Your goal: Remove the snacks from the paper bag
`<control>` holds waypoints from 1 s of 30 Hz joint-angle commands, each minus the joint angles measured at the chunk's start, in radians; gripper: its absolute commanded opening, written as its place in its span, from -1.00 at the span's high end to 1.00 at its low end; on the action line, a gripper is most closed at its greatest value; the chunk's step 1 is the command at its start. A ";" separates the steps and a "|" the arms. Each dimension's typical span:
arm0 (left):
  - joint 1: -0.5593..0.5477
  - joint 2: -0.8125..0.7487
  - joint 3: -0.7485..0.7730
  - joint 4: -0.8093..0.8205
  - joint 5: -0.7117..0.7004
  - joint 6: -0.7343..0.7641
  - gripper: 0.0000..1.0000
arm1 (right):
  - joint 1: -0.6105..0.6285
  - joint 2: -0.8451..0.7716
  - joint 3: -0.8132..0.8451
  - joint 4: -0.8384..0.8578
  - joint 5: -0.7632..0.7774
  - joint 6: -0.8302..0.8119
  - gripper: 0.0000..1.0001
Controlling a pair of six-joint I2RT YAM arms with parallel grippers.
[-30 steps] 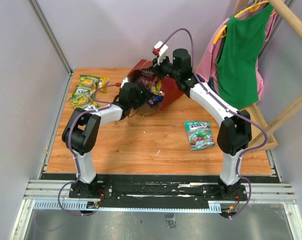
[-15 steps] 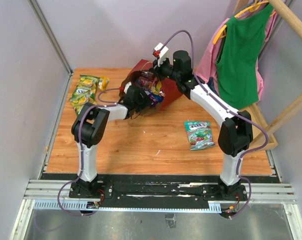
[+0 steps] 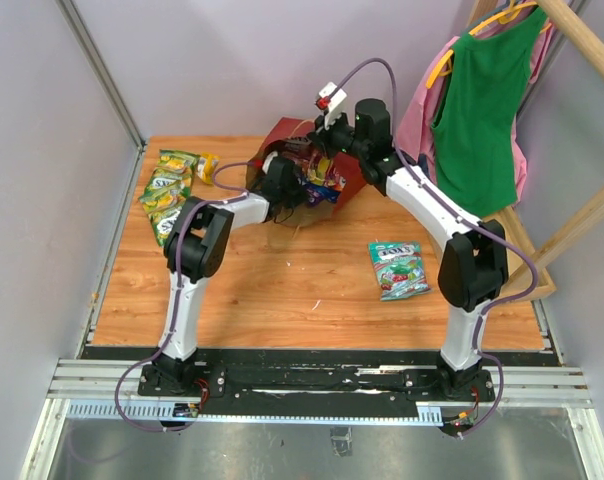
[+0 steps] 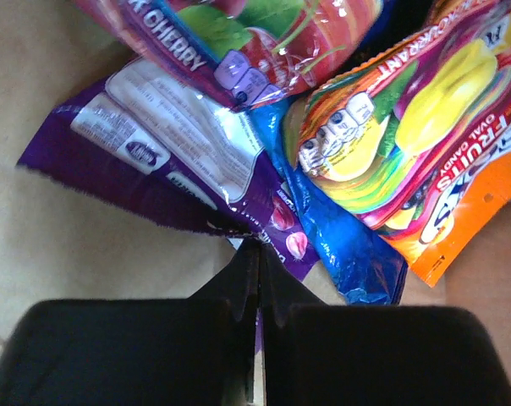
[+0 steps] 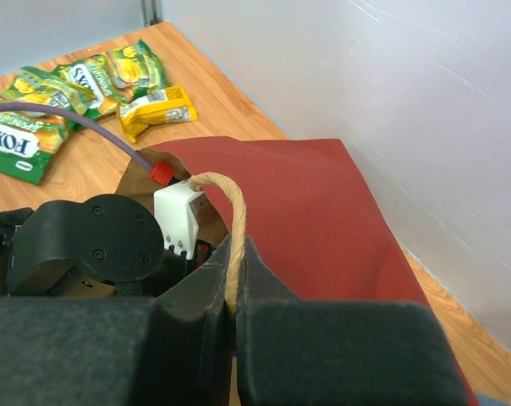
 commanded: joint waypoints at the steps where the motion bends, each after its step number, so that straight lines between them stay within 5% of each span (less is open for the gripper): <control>1: -0.018 0.100 0.193 -0.050 0.000 0.036 0.99 | -0.045 0.033 0.039 0.043 -0.017 0.026 0.99; 11: -0.004 0.299 0.554 -0.217 0.008 0.089 0.99 | -0.084 0.147 0.160 -0.019 -0.012 0.014 0.99; 22: -0.019 -0.070 0.097 0.027 0.074 0.063 0.99 | -0.085 0.150 0.154 0.008 -0.003 0.039 0.99; 30: -0.027 -0.313 -0.020 0.053 0.097 0.114 0.99 | -0.085 0.152 0.144 0.024 0.006 0.058 0.99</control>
